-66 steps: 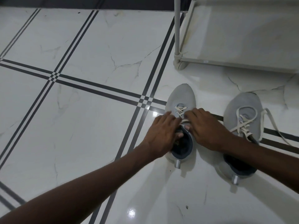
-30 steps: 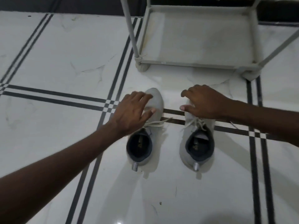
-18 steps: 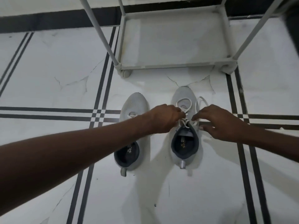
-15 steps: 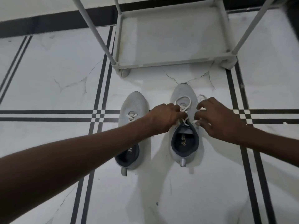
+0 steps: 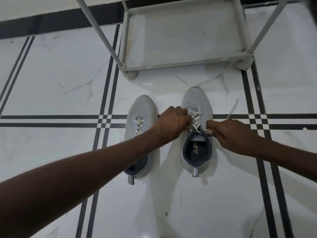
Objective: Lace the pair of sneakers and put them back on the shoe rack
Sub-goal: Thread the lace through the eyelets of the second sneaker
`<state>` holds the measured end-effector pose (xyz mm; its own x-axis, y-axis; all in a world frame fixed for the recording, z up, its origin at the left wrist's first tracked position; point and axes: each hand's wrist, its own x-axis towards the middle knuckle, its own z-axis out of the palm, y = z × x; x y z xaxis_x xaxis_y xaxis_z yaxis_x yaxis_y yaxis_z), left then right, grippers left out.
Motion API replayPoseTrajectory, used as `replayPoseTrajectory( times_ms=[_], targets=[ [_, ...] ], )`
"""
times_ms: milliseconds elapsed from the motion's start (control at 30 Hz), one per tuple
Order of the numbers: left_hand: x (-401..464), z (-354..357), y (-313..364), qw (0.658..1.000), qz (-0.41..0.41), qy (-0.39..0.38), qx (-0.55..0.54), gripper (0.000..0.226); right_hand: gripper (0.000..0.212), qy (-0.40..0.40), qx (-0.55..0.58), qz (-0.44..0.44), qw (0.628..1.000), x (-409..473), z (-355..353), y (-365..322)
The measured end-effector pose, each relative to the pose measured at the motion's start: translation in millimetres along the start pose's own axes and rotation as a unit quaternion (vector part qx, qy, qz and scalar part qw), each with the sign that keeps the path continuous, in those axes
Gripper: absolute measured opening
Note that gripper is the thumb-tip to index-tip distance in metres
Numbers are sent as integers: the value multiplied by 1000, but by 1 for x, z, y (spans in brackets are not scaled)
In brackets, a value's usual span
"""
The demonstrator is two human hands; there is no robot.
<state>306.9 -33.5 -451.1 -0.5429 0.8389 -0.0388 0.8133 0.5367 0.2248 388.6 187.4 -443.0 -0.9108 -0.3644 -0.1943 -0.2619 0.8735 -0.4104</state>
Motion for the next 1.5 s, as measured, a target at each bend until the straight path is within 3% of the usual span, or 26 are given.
replayPoseTrajectory(
  times_ms=[67,200,433,600,700,800,933,1233,1333,1400,1467,1500],
  targets=[
    [1,-3,-4,1000,6,13,12,10,20,9,-3,13,1000,0,4,1],
    [-2,3,1,999,11,37,6,21,20,16,10,14,1000,1,7,2],
    [-11,-10,4,1000,0,27,-6,19,30,42,-54,4,998,0,10,3],
    [-18,-16,15,984,-89,-18,-154,39,30,52,-70,-9,996,1,9,3],
    [-15,-17,11,953,-168,-49,-246,29,27,54,-83,-1,995,0,13,5],
    [-21,-16,3,976,-129,-52,-166,13,14,35,-103,19,994,-2,16,9],
    [-44,-14,-9,992,-71,-108,5,21,11,3,-119,53,992,-1,18,21],
    [-47,-19,-16,991,-56,-117,30,21,22,-49,-145,47,987,-2,10,22],
    [-37,-20,-26,993,-33,-38,109,21,35,12,-83,16,996,-4,11,20],
    [-37,-18,-20,988,-69,52,128,21,31,87,-70,-14,994,-7,6,12],
    [-39,-17,-2,984,-145,87,58,25,24,148,-76,-23,986,-10,2,2],
    [-39,-17,9,976,-210,49,-14,39,27,152,-66,-5,986,-11,2,-2]
  ],
)
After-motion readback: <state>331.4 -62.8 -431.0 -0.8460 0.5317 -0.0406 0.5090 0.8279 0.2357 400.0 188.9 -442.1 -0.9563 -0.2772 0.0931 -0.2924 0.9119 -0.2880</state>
